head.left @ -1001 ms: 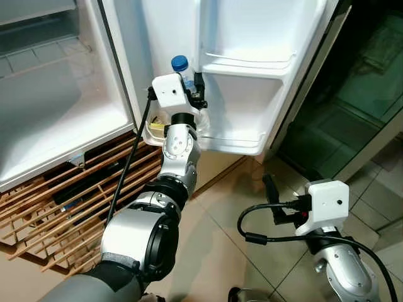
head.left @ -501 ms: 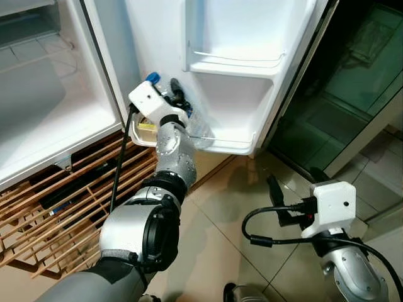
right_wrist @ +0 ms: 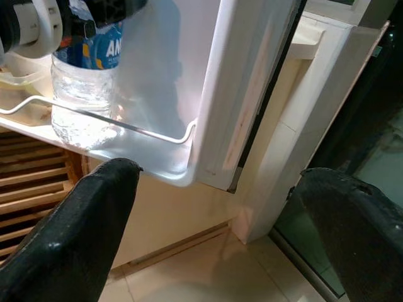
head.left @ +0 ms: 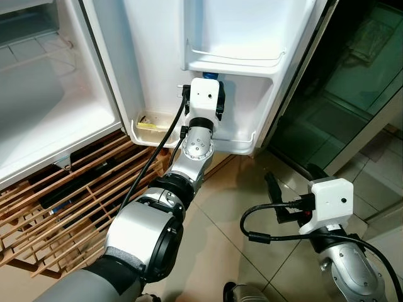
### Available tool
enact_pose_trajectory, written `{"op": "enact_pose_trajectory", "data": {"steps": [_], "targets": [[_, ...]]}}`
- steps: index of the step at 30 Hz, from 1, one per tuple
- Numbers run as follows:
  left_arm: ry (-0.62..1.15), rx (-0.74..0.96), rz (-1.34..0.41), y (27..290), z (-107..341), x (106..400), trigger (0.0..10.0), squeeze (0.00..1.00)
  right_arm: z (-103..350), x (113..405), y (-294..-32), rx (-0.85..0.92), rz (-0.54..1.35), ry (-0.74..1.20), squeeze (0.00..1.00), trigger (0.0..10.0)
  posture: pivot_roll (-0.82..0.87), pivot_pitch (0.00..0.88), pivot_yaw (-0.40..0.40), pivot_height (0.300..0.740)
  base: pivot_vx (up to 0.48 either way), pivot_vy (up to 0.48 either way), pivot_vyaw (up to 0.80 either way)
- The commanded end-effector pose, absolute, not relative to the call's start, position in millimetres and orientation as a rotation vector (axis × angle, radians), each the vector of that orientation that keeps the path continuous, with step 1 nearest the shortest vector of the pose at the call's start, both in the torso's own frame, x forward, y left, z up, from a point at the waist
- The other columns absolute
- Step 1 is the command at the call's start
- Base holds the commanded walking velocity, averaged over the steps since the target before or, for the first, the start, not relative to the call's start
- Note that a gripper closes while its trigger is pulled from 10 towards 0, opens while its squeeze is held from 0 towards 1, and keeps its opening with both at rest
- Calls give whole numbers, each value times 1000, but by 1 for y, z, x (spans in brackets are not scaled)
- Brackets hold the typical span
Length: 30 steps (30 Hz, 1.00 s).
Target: Restocking fridge
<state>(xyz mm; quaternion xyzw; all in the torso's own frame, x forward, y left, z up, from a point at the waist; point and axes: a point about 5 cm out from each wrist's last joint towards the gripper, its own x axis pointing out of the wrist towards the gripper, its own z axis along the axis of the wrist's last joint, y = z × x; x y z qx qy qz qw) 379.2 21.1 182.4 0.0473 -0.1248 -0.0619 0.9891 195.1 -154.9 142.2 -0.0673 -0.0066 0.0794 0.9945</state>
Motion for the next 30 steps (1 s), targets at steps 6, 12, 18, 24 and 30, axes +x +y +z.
{"op": "enact_pose_trajectory", "data": {"steps": [6,12,18,24,30], "targets": [[-311,-19,-194,-11,204,371,10000,1000,141,198,-156,-133,157,-11,98,10000,-342,88,-19,740,0,0,0],[-304,-146,-175,-2,210,374,10000,1000,141,200,-156,-135,162,-12,98,10000,-327,86,-30,740,0,0,0],[-289,-205,-215,8,211,373,10000,1000,140,203,-156,-136,169,-13,94,10000,-308,80,-36,740,0,0,0],[-238,-185,-276,20,190,359,10000,1000,138,206,-154,-132,168,-14,98,10000,-283,55,-28,740,0,0,0],[-199,-157,-336,41,180,337,10000,1000,136,214,-151,-119,165,-27,98,10000,-243,28,-14,740,0,0,0]]}}
